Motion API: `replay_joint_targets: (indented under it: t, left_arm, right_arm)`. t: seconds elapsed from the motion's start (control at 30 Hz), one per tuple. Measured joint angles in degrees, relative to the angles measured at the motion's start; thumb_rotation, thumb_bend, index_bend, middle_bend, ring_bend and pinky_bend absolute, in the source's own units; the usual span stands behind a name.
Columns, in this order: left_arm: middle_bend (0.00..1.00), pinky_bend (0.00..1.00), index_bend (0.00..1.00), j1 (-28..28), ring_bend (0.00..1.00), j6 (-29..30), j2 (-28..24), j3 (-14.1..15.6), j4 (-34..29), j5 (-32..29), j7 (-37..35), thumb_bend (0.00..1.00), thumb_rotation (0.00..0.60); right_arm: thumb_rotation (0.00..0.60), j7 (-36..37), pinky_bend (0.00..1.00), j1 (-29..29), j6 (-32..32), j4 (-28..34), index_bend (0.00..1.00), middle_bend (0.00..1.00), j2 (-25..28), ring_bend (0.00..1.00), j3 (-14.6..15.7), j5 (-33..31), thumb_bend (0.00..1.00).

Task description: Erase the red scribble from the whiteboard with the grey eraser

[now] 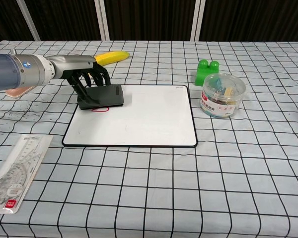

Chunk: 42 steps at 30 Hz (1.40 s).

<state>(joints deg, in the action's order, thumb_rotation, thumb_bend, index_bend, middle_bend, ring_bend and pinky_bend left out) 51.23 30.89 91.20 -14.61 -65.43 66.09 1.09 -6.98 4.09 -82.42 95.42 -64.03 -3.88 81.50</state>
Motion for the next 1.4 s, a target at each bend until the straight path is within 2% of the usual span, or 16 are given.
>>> replay_joint_targets:
  t: [0.5,0.97,1.4]
  left_arm:
    - [0.43,0.26,0.34,0.17,0.21,1.49,0.02,2.31,-2.26,1.17,-0.16,0.30,0.600]
    - [0.43,0.26,0.34,-0.05,0.21,4.61,-1.71,4.22,-7.59,1.24,3.87,0.29,0.600]
    - [0.43,0.26,0.34,0.89,0.21,4.88,0.08,4.18,-2.28,-2.05,5.61,0.29,0.600]
  right_arm:
    - [0.600,-0.12,0.21,0.13,0.15,0.00,0.14,0.11,-0.03,0.21,0.06,0.20,0.03]
    - [0.600,-0.16,0.21,0.20,0.24,0.05,0.14,0.11,-0.09,0.21,0.05,0.19,0.03]
    - [0.600,-0.03,0.21,0.14,0.37,0.27,0.14,0.11,-0.01,0.21,0.07,-0.09,0.03]
